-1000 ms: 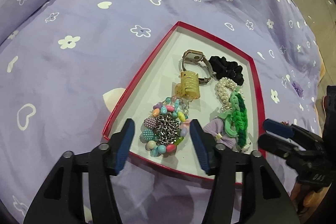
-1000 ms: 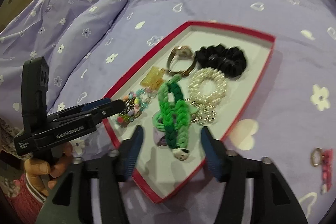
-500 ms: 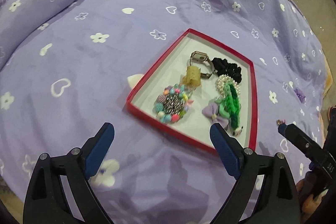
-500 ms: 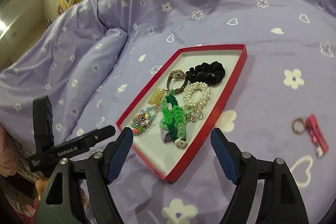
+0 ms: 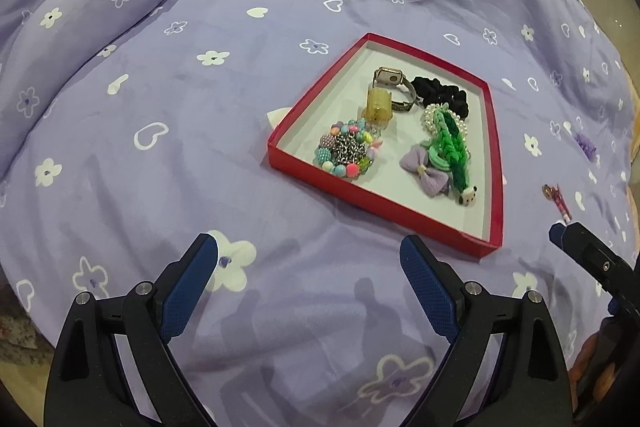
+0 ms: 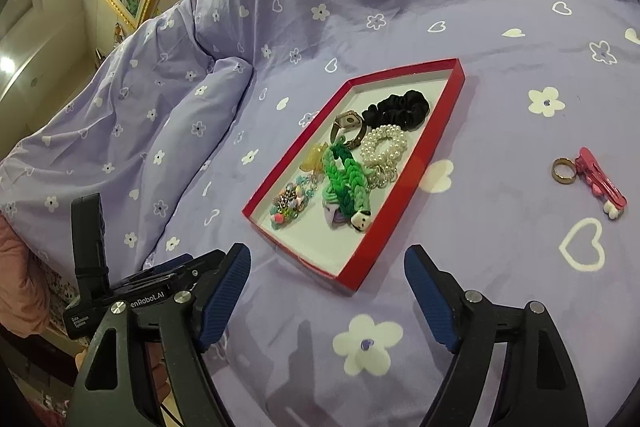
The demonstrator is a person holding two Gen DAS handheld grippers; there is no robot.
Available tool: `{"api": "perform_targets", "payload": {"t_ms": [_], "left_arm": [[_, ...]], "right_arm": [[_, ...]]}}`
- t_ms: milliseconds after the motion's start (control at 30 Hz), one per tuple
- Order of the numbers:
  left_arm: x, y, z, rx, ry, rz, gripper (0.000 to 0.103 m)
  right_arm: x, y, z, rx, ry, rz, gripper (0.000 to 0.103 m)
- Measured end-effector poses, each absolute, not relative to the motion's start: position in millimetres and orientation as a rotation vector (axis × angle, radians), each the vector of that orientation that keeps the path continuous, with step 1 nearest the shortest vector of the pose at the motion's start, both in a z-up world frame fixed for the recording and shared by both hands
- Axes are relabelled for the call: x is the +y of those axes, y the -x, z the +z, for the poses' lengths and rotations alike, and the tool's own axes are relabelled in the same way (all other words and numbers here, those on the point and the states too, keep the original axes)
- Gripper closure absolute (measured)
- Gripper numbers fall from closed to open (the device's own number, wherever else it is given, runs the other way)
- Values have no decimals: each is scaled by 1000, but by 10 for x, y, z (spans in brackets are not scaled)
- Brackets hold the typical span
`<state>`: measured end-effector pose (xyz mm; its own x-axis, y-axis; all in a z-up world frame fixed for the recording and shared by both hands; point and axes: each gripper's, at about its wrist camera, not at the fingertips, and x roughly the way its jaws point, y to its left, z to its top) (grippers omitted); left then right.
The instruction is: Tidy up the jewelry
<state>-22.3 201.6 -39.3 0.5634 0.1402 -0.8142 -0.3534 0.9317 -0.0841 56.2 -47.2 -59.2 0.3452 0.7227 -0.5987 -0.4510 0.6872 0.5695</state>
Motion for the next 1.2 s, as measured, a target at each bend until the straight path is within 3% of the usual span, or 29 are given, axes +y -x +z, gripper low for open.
{"api": "perform_targets", "payload": {"t_ms": [300, 533, 667, 1200], "left_arm": [[1858, 253, -165, 923, 134, 302, 9], [1692, 227, 226, 826, -8, 342, 0], [1655, 210, 279, 775, -41, 380, 0], [1804, 161, -180, 846, 66, 397, 0]], "right_arm": [[-425, -520, -413, 960, -188, 737, 20], [-389, -591, 96, 893, -50, 731, 4], [-405, -527, 230, 827, -22, 707, 2], [-188, -461, -354, 831, 0, 669, 2]]}}
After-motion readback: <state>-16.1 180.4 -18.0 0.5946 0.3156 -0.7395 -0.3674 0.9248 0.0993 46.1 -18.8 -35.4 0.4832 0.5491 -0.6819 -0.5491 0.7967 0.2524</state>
